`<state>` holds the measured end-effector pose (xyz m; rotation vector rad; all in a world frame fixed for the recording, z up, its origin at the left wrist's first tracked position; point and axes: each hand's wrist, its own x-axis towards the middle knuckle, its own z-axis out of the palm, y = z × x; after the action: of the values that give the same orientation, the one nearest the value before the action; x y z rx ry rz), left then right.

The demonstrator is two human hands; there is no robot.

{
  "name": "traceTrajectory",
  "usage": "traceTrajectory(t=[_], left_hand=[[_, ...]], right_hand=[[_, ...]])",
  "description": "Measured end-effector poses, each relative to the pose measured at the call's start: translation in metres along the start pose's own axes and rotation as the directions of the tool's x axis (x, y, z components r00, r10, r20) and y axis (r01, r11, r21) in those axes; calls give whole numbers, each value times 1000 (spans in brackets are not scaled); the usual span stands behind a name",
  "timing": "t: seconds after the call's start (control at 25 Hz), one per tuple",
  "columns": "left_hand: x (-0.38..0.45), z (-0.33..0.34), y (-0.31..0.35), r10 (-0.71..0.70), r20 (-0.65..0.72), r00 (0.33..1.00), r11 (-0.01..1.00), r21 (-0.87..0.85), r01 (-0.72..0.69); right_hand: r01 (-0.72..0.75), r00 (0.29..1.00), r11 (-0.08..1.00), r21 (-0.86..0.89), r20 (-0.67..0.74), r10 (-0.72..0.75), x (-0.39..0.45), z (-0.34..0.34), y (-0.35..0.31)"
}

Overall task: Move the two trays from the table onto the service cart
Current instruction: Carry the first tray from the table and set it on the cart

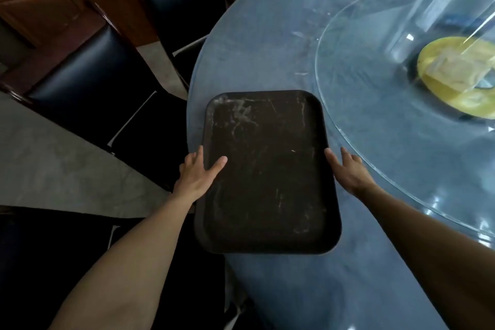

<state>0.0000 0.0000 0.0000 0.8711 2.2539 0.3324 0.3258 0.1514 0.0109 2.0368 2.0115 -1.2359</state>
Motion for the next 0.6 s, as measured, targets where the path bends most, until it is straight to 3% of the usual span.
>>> traceTrajectory(t=[0.2, 0.32, 0.6], left_hand=[[22, 1, 10, -101, 80, 992, 971, -208, 116], [32, 0, 18, -123, 100, 987, 952, -269, 145], [44, -11, 30, -309, 238, 921, 855, -354, 378]], right_hand=[[-225, 957, 913, 340, 253, 141, 23, -1, -21], [-269, 931, 894, 359, 335, 145, 30, -3, -28], [-414, 874, 822, 392, 424, 238, 46, -9, -34]])
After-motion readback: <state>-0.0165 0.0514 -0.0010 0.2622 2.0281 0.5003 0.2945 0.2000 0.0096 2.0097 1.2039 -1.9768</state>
